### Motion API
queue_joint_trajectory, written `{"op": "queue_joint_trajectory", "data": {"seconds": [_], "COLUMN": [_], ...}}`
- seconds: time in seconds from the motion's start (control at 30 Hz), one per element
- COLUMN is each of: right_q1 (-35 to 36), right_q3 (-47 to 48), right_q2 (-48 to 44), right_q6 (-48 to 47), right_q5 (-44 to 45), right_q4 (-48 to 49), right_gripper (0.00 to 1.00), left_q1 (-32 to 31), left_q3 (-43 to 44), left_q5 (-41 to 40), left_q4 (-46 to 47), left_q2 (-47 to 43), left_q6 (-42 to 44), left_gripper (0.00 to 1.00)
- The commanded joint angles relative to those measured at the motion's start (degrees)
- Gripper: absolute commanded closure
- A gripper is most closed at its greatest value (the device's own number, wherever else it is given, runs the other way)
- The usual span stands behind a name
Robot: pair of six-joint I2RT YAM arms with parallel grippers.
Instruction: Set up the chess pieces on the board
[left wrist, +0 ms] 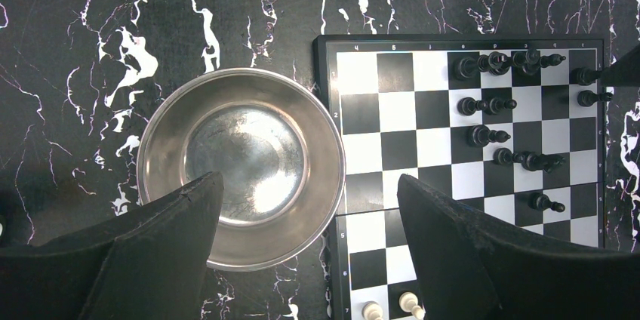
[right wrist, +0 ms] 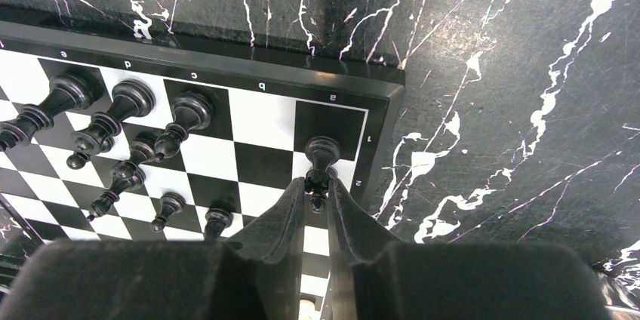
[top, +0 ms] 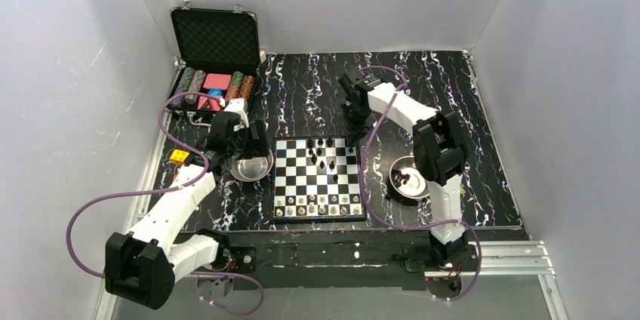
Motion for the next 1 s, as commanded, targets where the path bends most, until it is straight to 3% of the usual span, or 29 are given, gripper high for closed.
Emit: {"op": "queue_joint_trajectory", "data": {"seconds": [0.0,0.23,0.97], "right_q1": [-0.2,-0.2,-0.3], "right_q3": [0.6,0.9,3.0], "right_q2": [0.0,-0.3,0.9], "right_q6": [-0.3,-0.2,0.3], "right_q5": [0.7,3.1,2.5], "right_q4": [-0.7,-0.1,0.4], "right_gripper": [0.81,0.86,0.87], "left_q1": [0.3,0.3,0.3], "left_q3": [0.4,0.4,0.4], "left_q5": [0.4,0.3,0.1], "left_q4": [0.6,0.6,0.6], "left_q2": [-0.3,-0.3,-0.2], "left_q6": [0.4,0.4,0.4], "left_gripper": [0.15,0.14,0.14]}}
